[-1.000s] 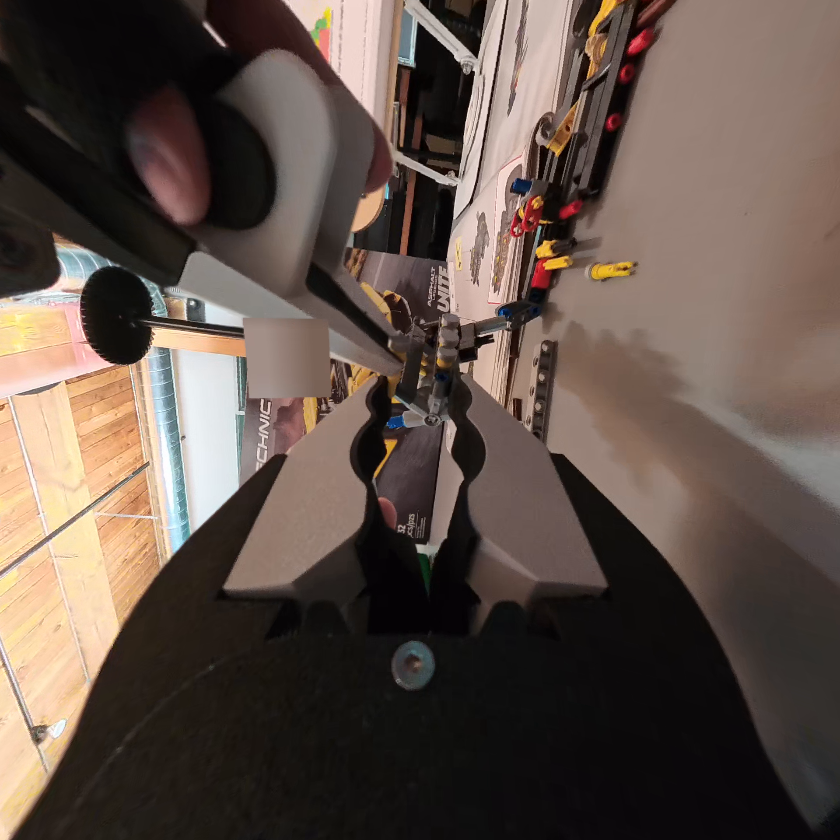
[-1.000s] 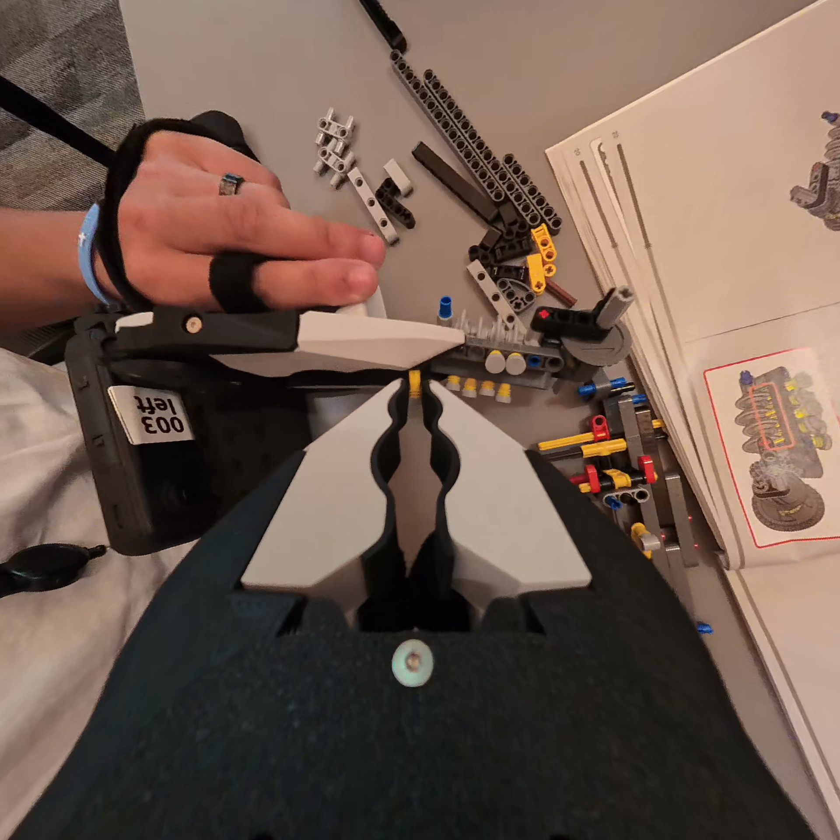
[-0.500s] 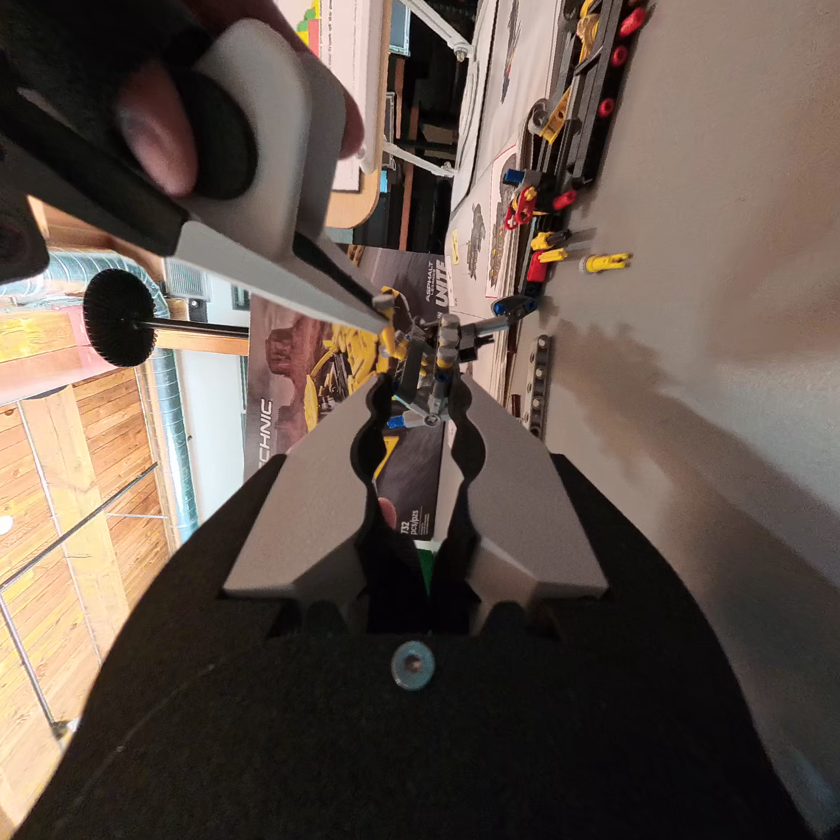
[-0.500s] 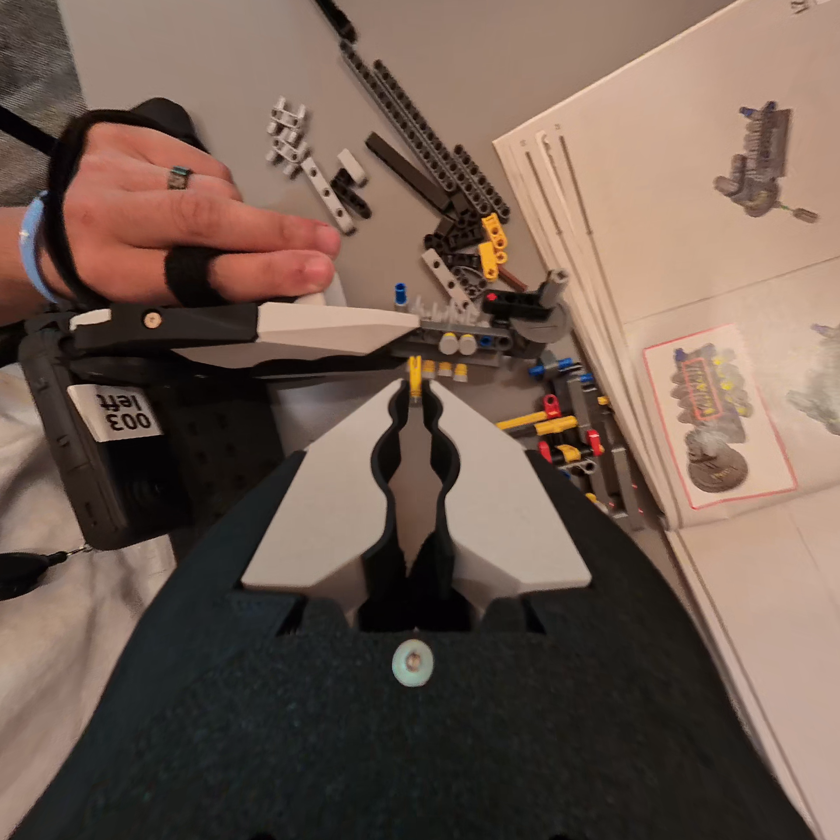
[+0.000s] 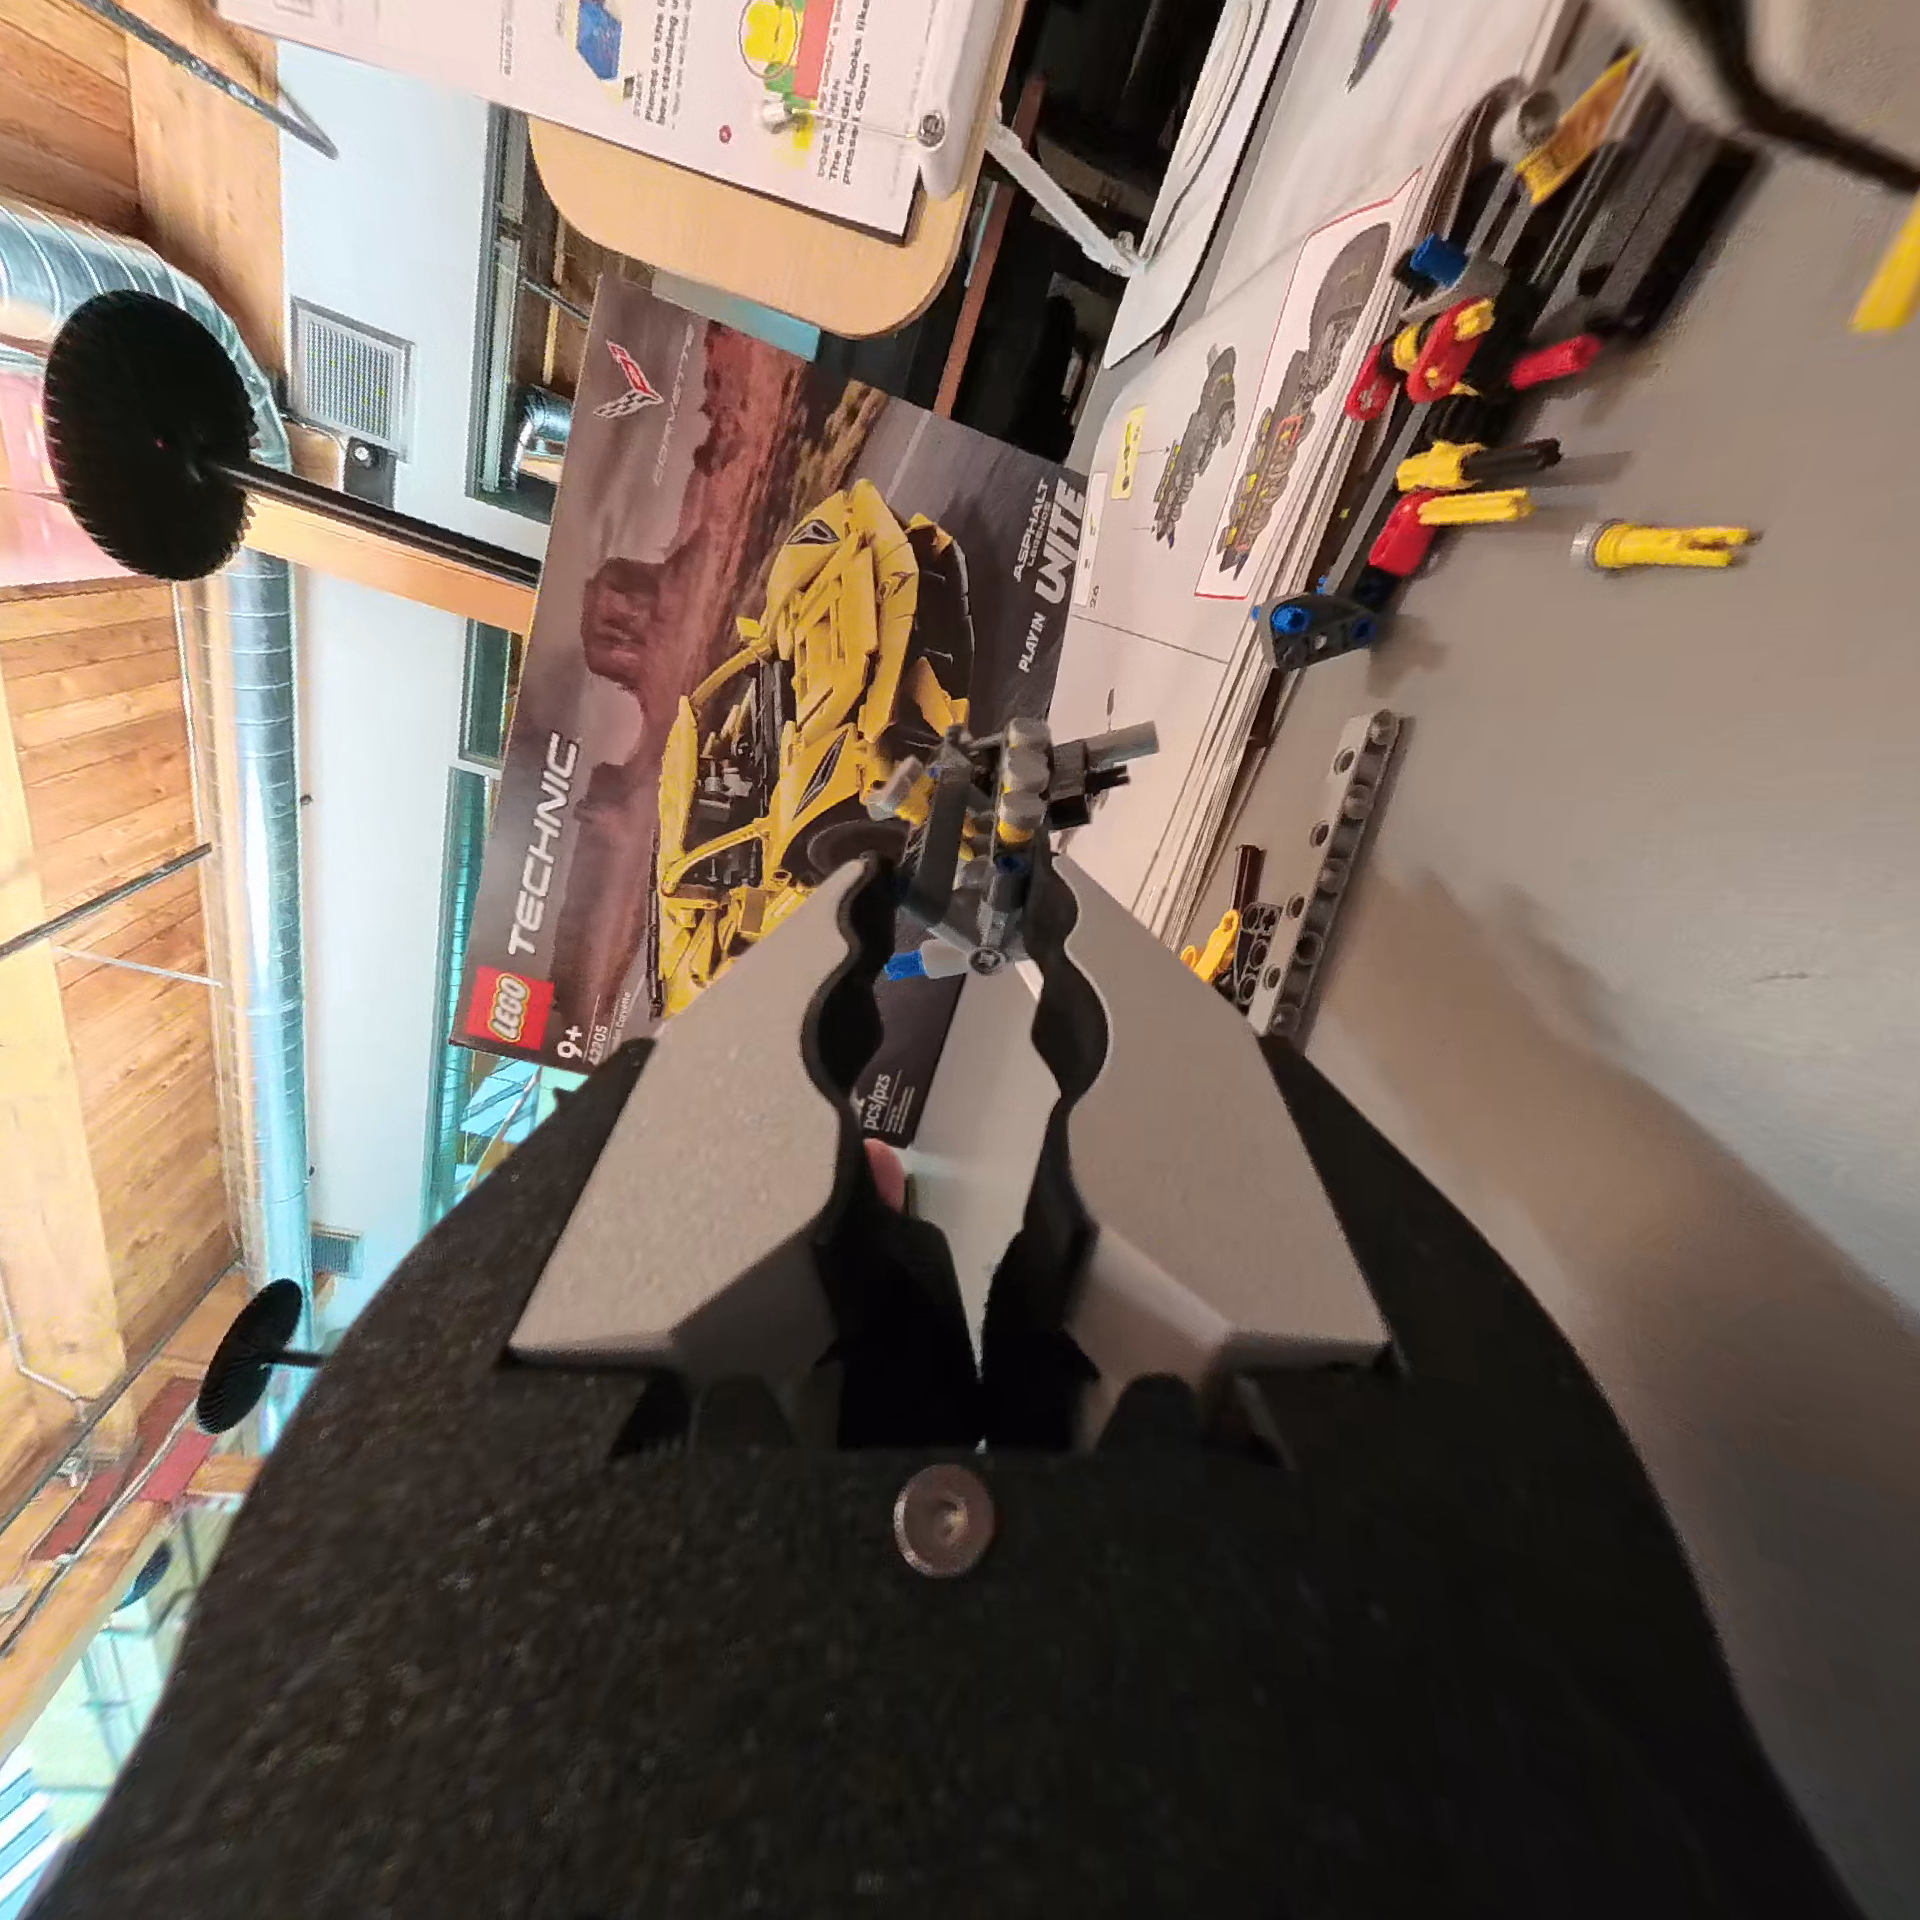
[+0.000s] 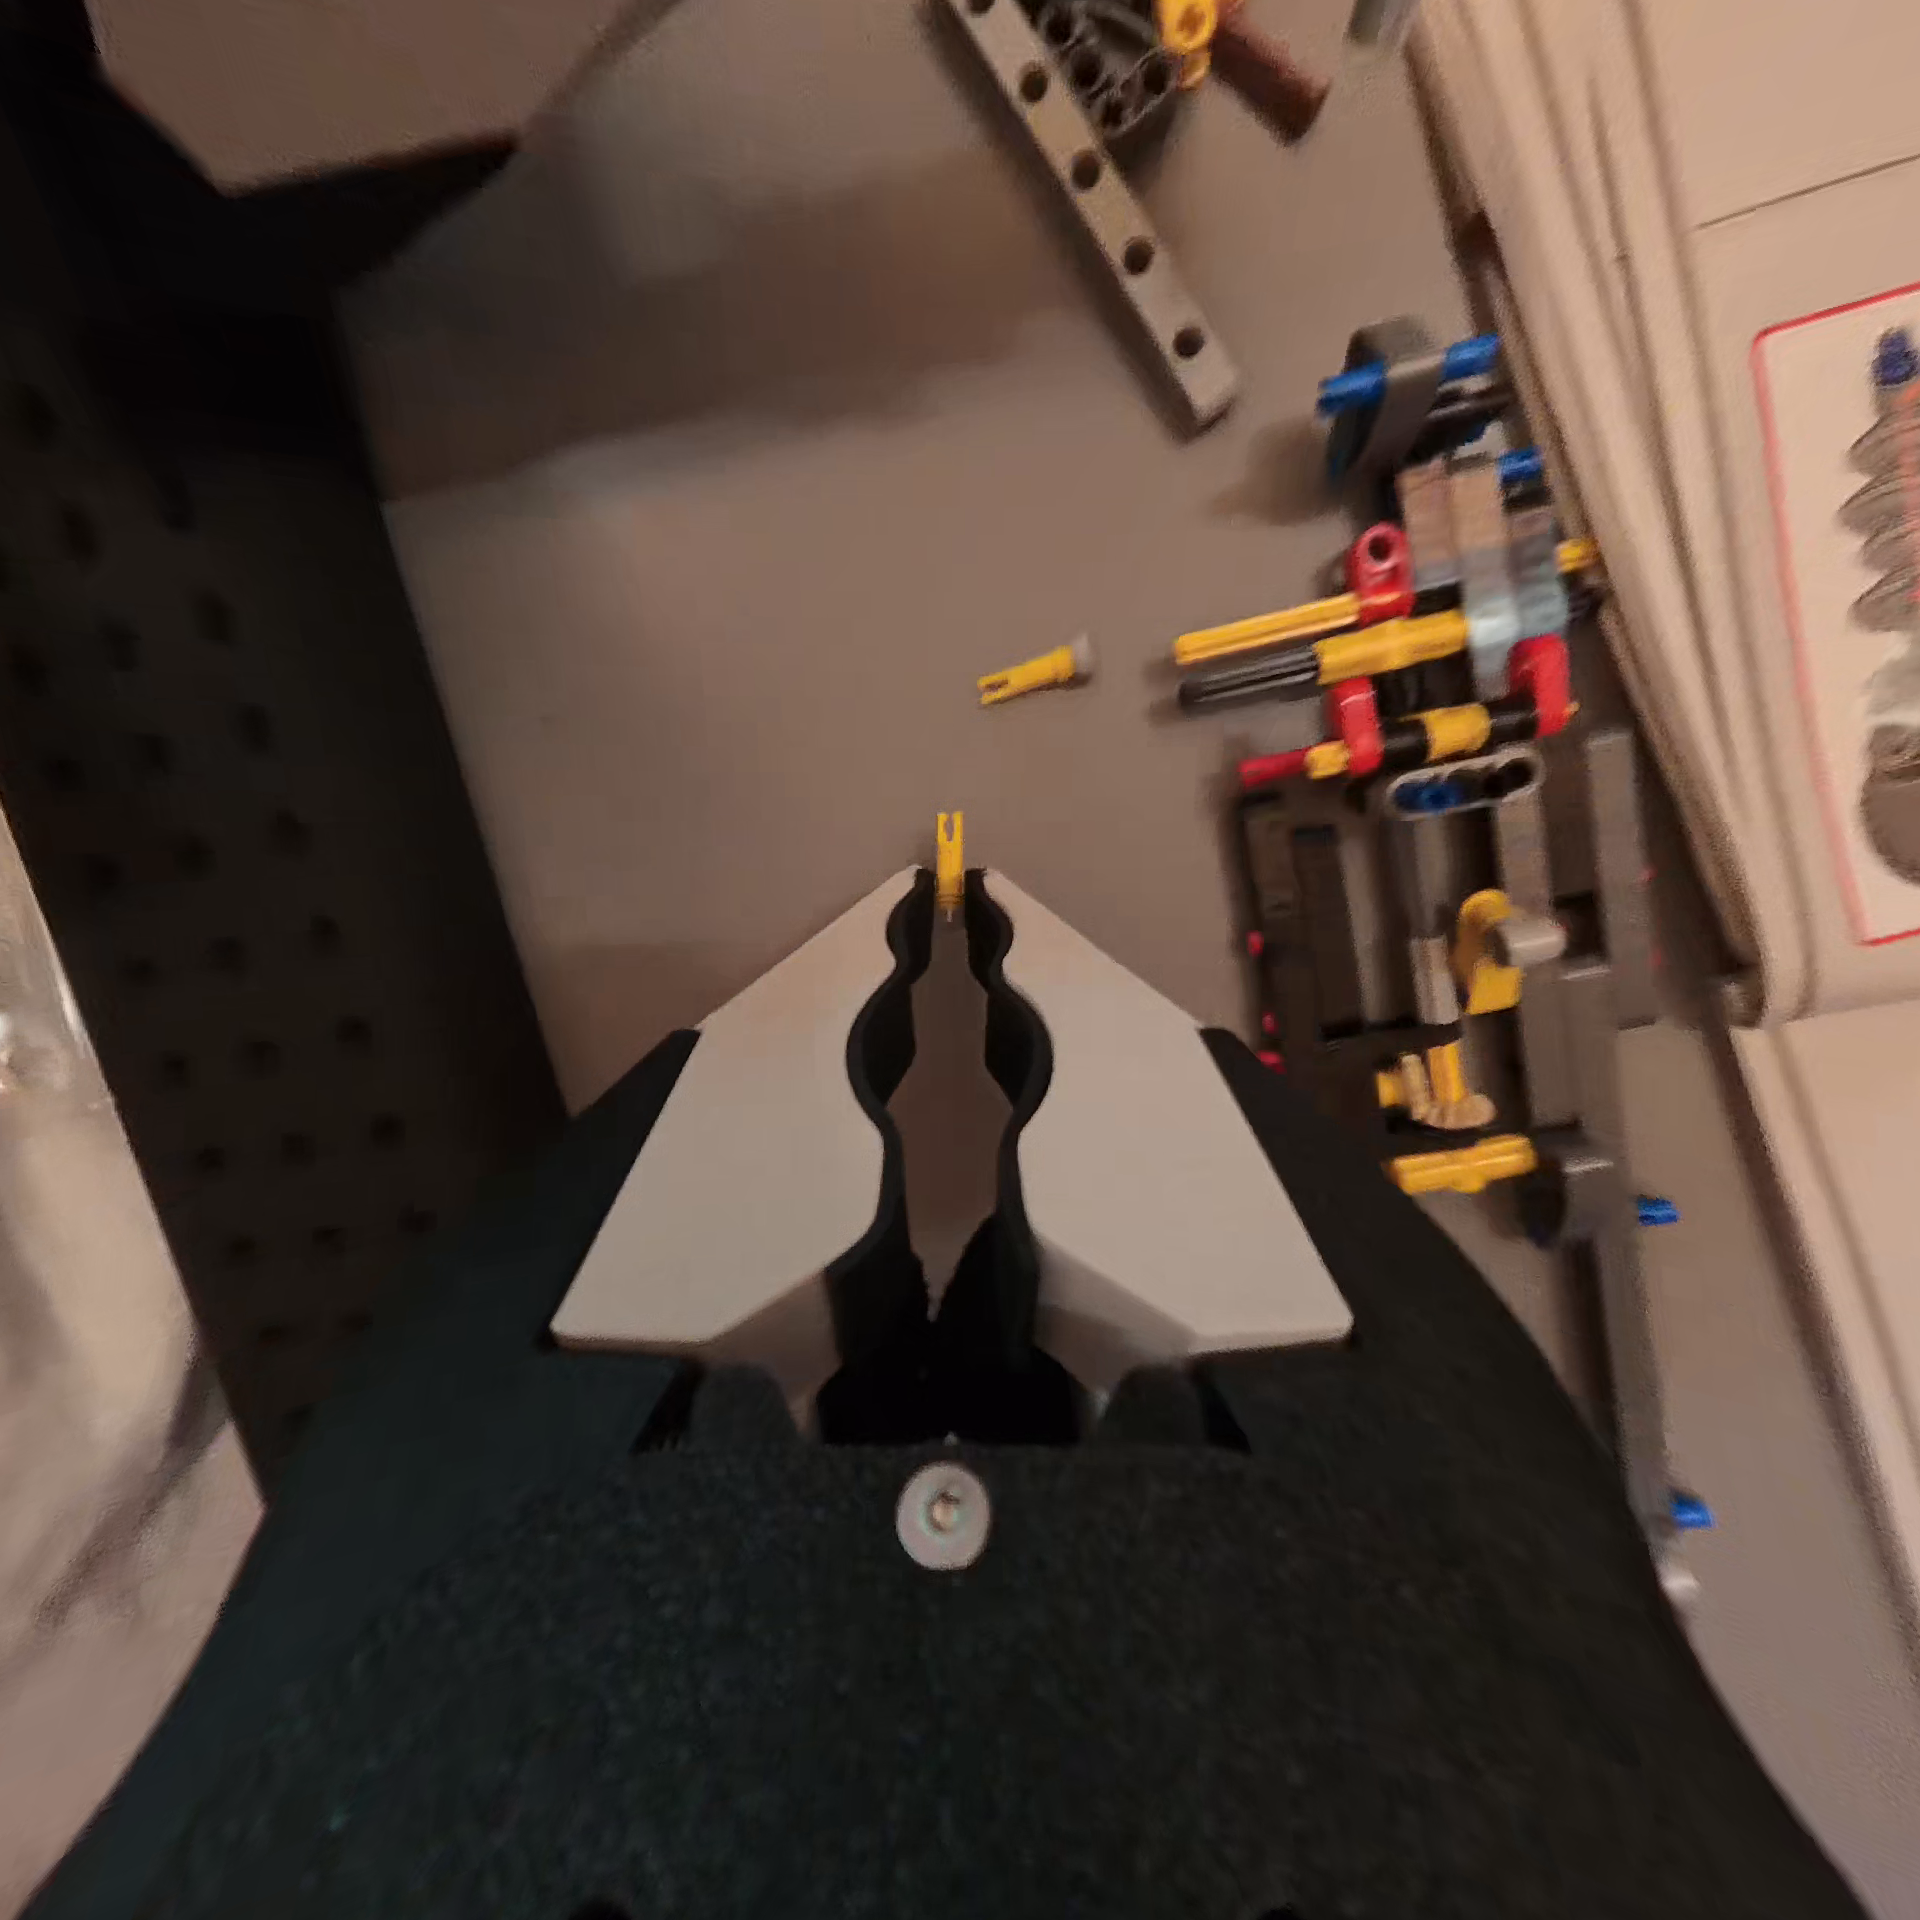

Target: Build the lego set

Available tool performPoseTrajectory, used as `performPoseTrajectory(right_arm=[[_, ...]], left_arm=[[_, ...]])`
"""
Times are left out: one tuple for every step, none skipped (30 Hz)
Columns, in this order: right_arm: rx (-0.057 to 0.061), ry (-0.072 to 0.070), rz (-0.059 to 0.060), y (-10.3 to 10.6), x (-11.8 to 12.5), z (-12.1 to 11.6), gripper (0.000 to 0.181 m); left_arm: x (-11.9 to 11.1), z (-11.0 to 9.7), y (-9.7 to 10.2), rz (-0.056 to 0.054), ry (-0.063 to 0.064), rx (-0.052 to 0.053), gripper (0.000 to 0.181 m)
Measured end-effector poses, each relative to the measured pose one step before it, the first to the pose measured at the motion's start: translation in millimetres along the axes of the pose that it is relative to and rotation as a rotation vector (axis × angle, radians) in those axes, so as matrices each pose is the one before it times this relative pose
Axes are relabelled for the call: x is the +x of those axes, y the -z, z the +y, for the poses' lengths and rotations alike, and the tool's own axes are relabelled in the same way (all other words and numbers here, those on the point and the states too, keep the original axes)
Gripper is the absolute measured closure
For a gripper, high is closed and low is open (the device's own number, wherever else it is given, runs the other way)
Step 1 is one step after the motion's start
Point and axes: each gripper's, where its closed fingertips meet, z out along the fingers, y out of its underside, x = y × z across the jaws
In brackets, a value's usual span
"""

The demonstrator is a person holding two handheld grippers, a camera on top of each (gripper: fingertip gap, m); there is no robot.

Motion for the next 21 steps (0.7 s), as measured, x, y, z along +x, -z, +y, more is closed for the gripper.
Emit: performPoseTrajectory(right_arm=[[0.0284, 0.0186, 0.006, -1.61, -3.47, 3.82, 0.176], [0.0276, 0.0192, 0.0208, -0.88, -1.51, 2.73, 0.176], [0.0241, 0.02, 0.0214, -0.71, -0.9, 2.21, 0.176], [0.0265, 0.0191, 0.0139, -0.99, -1.36, 1.42, 0.176], [0.0271, 0.014, 0.0096, -1.24, -1.2, 1.21, 0.176], [0.0245, 0.0091, 0.0033, -0.81, -1.3, 0.63, 0.176], [0.0289, 0.0004, 0.0044, -0.01, -0.33, -0.8, 0.176], [0.0208, -0.0021, -0.0009, 0.02, -0.32, -0.12, 0.176], [0.0134, -0.0016, -0.0047, -0.09, -0.28, 0.79, 0.175], [0.0172, -0.0037, 0.0022, 0.41, 0.82, 0.02, 0.172], [0.0133, -0.0013, 0.0018, 0.5, 0.83, 0.26, 0.17], [0.0132, 0.0008, 0.0032, 0.44, 0.71, 0.49, 0.168], [0.0134, 0.0037, 0.0077, 0.49, 1.12, 0.5, 0.168], [0.0141, 0.0052, 0.0104, 0.65, 1.32, 0.28, 0.168], [0.0155, 0.0056, 0.0031, 0.59, -0.16, 0.24, 0.168], [0.01, 0.0027, 0.0003, 0.01, -0.53, 1.05, 0.168], [0.012, -0.0005, 0.003, 0.37, -0.13, 0.1, 0.169], [0.0105, 0.0001, -0.0015, 0.17, -1.19, 0.09, 0.169], [0.0133, 0.002, -0.0014, -0.23, -1.2, -0.25, 0.169], [0.015, 0.0054, -0.0004, -0.44, -0.91, -0.48, 0.171], [0.0189, 0.0063, -0.0048, -0.51, -1.56, -0.59, 0.173]], left_arm=[[0.28, -1.25, 0.42, -0.0016, -0.0061, 0.0062, 0.158], [0.75, -1.79, 0.58, -0.0006, -0.0086, 0.0063, 0.158], [1.48, -1.83, 0.71, 0.0031, -0.0081, 0.0073, 0.158], [1.73, -1.85, 0.57, 0.0046, -0.0085, 0.008, 0.158], [1.58, -1.33, 0.28, 0.0043, -0.0083, 0.0063, 0.158], [1.1, -1.01, 0.13, 0.0028, -0.006, 0.0037, 0.158], [0.66, -0.7, 0.05, 0.0027, -0.0021, 0.0026, 0.158], [0.5, -0.34, 0.05, 0.0024, 0.0004, 0.0021, 0.158], [0.06, -0.05, 0.04, 0.0009, 0.0007, 0.0006, 0.158], [0.06, 0.15, 0.02, 0.0005, 0.0004, -0.0001, 0.158], [0.29, 0.28, -0.13, 0.0015, 0.0003, -0.0012, 0.158], [0.4, 0.32, -0.17, 0.002, -0.0006, -0.0017, 0.158], [0.49, 0.12, -0.19, 0.0021, -0.0013, -0.0006, 0.158], [0.16, -0.1, -0.09, 0.0004, -0.0013, 0.0012, 0.158], [0.03, -0.3, 0.05, 0.0, -0.0004, 0.0011, 0.158], [0.4, -0.08, -0.06, 0.0021, 0.0001, 0.0008, 0.158], [0.46, -0.11, -0.02, 0.0017, -0.0013, 0.0009, 0.158], [0.35, -0.11, -0.06, 0.0012, -0.002, 0.0004, 0.158], [0.81, -0.1, -0.08, 0.0036, -0.0016, 0.0006, 0.158], [0.88, -0.42, -0.06, 0.0036, -0.0029, 0.002, 0.158], [0.46, -0.76, 0.15, 0.0009, -0.0042, 0.0038, 0.158]])
